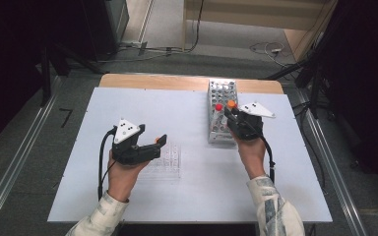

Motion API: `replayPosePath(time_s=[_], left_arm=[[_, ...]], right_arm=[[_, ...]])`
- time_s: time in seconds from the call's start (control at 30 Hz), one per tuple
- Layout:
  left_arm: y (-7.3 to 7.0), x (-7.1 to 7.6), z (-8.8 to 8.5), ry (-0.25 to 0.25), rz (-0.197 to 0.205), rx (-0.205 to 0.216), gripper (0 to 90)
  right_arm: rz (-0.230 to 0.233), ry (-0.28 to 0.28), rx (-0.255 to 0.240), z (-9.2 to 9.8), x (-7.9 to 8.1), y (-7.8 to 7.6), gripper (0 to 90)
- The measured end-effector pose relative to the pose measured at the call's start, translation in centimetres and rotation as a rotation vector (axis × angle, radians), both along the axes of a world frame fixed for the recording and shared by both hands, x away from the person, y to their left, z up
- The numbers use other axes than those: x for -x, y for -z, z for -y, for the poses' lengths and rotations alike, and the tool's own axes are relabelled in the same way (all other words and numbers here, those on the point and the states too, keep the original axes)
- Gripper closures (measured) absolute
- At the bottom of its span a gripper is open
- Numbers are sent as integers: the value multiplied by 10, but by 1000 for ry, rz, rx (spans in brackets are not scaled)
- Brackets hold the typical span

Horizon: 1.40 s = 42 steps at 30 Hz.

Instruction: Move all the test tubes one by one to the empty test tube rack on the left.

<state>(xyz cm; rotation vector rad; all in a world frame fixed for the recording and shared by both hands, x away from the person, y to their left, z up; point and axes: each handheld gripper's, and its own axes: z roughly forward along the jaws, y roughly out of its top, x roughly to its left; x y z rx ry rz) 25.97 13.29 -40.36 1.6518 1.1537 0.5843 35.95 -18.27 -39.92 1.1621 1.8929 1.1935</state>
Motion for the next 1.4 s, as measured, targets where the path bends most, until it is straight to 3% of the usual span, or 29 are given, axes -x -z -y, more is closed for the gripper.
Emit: replayPosePath(time_s=[0.23,0.6,1.13,1.4], left_arm=[[0,0,1,4,-4,-3,203],[-1,2,3,13,-1,0,205],[-4,6,9,44,1,1,209],[-9,13,24,99,12,8,213]], right_arm=[[-1,-26,2,3,11,-5,709],[12,-111,-2,-3,36,-9,712],[-47,-237,1,-11,70,9,713],[-88,-295,27,-14,88,24,715]])
